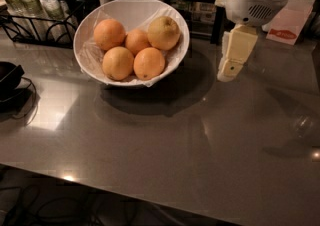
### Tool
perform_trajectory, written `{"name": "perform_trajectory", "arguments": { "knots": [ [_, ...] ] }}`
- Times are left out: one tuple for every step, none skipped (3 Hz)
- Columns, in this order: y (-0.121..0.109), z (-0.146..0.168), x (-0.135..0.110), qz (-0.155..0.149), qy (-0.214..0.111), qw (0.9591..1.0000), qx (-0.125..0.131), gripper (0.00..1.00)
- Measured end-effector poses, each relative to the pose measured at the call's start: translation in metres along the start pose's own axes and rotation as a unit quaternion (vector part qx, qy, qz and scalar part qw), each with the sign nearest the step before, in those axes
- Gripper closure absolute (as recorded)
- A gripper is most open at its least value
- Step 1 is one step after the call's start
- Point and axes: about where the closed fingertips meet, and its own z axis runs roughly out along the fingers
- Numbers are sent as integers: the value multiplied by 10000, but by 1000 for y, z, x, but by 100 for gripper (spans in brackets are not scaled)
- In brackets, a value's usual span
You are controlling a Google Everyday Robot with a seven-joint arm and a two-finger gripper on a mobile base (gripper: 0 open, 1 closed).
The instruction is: Pick orange from white bowl
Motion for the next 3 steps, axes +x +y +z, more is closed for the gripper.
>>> {"name": "perform_trajectory", "arguments": {
  "knots": [
    [-19,16,-26,-191,-305,9993,-49,0],
    [-37,24,-55,-364,-556,9978,21,0],
    [-37,24,-55,-363,-558,9978,22,0]
  ]
}}
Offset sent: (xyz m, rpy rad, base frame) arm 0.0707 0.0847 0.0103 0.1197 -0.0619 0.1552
